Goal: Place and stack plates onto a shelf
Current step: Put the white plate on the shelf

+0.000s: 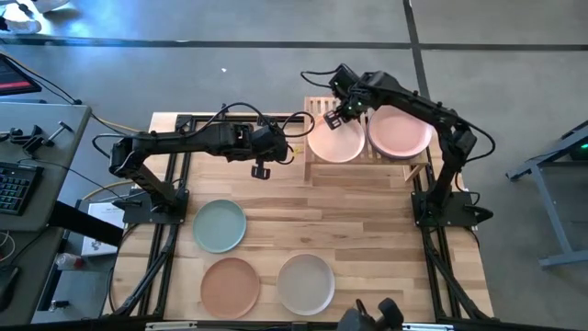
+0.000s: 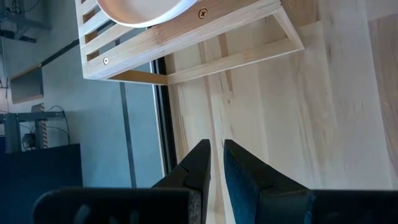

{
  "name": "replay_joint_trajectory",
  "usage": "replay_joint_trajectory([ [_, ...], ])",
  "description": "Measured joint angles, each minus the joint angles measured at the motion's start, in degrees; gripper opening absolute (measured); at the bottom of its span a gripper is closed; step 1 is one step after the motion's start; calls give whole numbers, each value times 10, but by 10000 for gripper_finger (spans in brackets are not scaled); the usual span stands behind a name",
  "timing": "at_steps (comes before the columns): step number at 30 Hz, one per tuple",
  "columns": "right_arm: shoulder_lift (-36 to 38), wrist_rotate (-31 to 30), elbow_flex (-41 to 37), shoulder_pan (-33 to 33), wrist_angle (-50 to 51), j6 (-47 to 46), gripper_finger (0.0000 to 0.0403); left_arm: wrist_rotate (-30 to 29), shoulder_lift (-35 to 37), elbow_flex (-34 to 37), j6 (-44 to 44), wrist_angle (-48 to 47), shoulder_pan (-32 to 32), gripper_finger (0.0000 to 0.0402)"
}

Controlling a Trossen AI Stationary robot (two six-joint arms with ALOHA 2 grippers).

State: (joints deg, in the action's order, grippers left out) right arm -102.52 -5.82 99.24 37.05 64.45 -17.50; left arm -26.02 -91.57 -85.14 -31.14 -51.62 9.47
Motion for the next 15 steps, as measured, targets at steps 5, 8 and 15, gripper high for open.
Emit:
replay_joint_trajectory([
  [5, 0, -1, 0, 10, -9, 0, 0, 0, 0, 0, 0, 0, 0, 35],
  [8, 0, -2, 0, 13, -23, 0, 0, 0, 0, 0, 0, 0, 0, 35],
  [15, 0, -1, 0, 12, -27, 11, 0, 0, 0, 0, 0, 0, 0, 35],
])
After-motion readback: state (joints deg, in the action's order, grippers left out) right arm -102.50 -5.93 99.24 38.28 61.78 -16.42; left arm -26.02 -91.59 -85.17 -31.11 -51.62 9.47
